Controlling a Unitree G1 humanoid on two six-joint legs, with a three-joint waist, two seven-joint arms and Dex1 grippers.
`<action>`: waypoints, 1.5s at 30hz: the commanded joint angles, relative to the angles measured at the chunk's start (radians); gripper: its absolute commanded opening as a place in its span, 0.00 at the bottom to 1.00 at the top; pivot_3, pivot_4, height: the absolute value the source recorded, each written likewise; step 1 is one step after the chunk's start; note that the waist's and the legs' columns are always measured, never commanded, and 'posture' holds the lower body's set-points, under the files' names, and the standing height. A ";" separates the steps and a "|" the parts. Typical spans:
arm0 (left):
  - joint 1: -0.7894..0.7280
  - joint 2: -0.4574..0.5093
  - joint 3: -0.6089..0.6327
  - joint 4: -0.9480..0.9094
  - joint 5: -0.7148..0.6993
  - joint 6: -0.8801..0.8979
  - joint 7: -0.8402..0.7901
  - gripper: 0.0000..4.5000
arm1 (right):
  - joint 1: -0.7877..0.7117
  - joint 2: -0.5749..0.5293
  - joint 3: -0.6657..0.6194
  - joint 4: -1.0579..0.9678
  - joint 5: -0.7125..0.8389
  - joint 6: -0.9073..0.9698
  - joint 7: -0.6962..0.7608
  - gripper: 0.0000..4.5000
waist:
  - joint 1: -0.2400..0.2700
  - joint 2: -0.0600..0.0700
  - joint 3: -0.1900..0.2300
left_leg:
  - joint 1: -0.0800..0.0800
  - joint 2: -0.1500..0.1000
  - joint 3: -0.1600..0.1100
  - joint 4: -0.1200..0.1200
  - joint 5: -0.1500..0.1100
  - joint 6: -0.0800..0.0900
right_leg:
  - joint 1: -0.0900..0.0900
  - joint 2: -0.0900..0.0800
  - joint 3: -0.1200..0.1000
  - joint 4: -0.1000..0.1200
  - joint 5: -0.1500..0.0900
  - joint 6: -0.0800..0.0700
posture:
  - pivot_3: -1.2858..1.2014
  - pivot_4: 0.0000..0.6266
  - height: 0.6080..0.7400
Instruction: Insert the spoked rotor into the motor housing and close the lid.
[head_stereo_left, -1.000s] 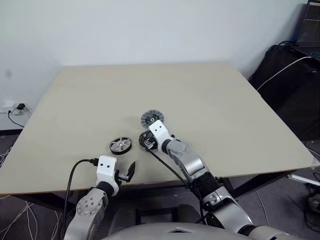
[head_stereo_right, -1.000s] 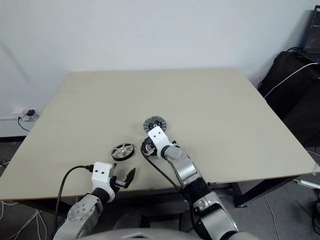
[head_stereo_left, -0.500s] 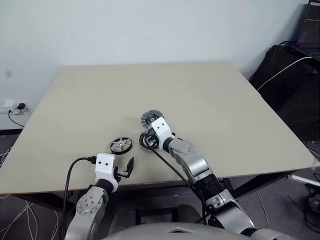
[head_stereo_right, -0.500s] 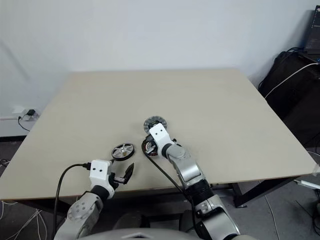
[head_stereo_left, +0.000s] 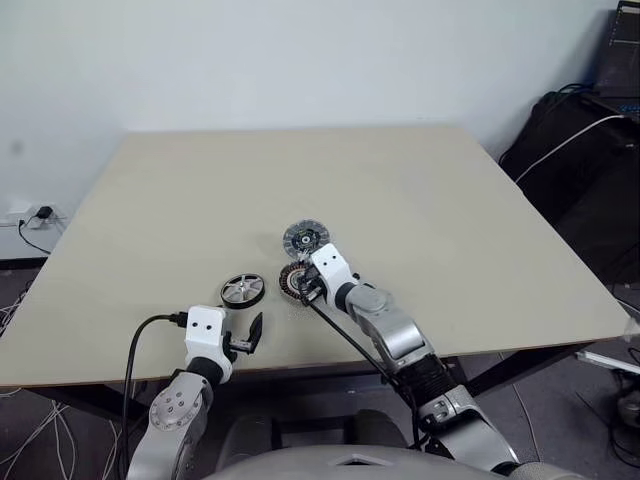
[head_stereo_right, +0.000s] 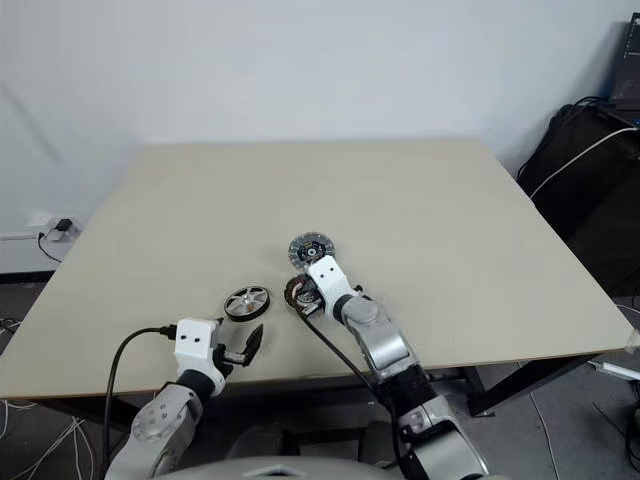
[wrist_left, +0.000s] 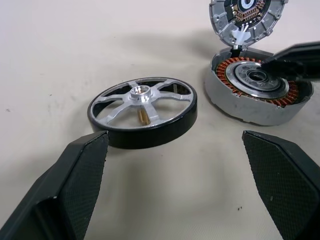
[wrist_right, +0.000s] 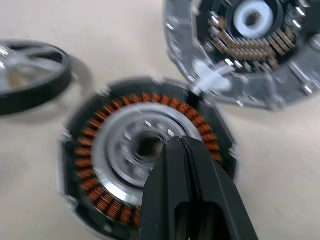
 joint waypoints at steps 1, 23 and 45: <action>-0.013 -0.002 0.000 -0.016 -0.002 -0.020 -0.007 1.00 | -0.028 0.040 0.005 -0.094 0.023 -0.030 0.012 0.01 | -0.002 0.000 0.000 | 0.000 0.000 0.000 0.000 0.000 0.000 | 0.000 0.000 0.000 0.000 0.000 0.000 | 0.52 0.00 1.00; -0.007 -0.007 -0.002 -0.018 -0.005 -0.014 -0.008 1.00 | 0.005 0.018 -0.003 -0.102 0.014 -0.034 0.027 0.01 | 0.001 0.000 -0.002 | 0.000 0.001 0.000 0.001 0.000 -0.001 | 0.000 0.001 0.000 0.000 0.000 0.000 | 0.52 0.00 1.00; -0.001 -0.007 0.006 -0.011 -0.009 -0.018 -0.009 1.00 | 0.051 -0.040 0.000 -0.092 -0.010 0.025 0.036 0.01 | 0.005 0.001 -0.005 | 0.001 0.002 0.000 0.000 0.000 -0.002 | 0.001 0.001 -0.001 0.000 -0.001 -0.002 | 0.52 0.00 1.00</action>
